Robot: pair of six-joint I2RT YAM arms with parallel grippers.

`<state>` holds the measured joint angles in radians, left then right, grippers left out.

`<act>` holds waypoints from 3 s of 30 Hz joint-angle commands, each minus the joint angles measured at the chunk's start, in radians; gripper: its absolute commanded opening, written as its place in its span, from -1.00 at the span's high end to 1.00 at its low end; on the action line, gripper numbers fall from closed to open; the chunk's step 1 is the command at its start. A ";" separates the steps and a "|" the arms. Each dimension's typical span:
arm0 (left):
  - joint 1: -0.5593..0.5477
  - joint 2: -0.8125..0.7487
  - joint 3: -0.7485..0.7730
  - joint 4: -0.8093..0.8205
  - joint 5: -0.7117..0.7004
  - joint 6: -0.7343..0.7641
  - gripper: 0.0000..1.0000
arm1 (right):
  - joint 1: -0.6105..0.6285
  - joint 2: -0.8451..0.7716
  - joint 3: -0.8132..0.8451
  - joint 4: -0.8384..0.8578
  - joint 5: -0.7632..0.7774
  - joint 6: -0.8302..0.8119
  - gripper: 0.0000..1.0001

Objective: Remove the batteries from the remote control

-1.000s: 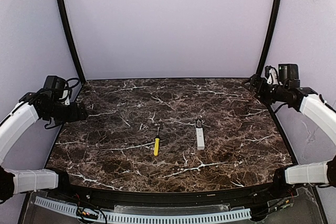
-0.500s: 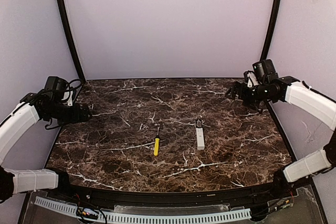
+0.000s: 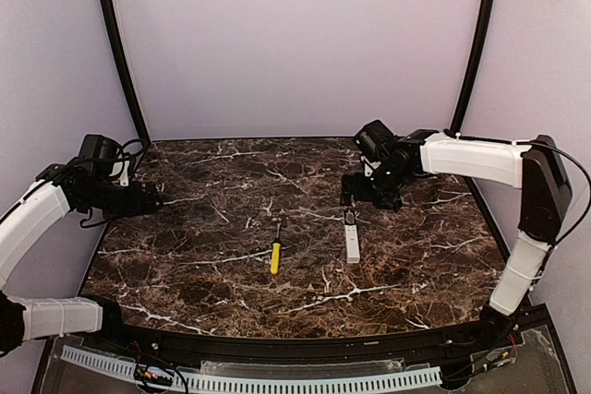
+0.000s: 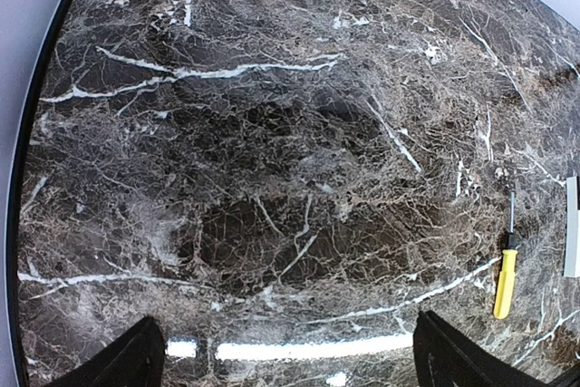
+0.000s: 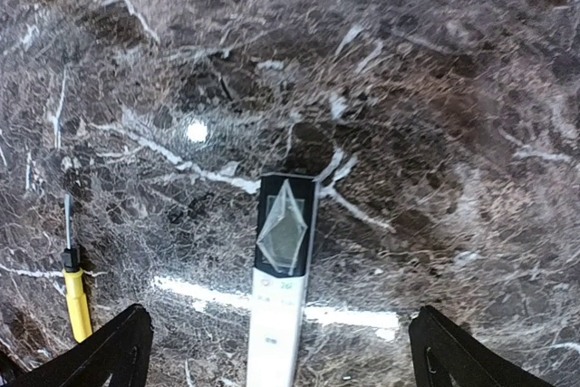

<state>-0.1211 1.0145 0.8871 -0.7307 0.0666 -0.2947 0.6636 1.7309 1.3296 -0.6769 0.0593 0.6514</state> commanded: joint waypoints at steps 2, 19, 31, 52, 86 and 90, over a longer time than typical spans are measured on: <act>-0.003 -0.017 -0.017 0.000 -0.006 0.008 -0.91 | 0.093 0.109 0.099 -0.112 0.070 0.086 -0.97; -0.002 -0.020 -0.017 0.004 0.006 0.009 -0.83 | 0.197 0.184 0.026 -0.136 0.074 0.193 -0.72; -0.003 -0.053 -0.020 0.008 0.012 0.011 -0.81 | 0.200 0.205 -0.005 -0.118 0.064 0.220 0.01; -0.002 -0.056 -0.024 0.023 0.029 0.017 -0.80 | 0.204 0.200 0.014 -0.106 0.045 0.103 0.87; -0.228 0.265 0.117 0.836 0.874 -0.221 -0.80 | 0.121 -0.197 -0.132 0.519 -0.918 -0.162 1.00; -0.273 0.316 0.127 0.966 0.898 -0.294 -0.80 | 0.123 -0.196 -0.154 0.653 -1.002 -0.094 1.00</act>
<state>-0.3603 1.3014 0.9829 0.0311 0.8917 -0.4957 0.7906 1.5593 1.1999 -0.2192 -0.8085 0.5003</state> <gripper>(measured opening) 0.900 0.274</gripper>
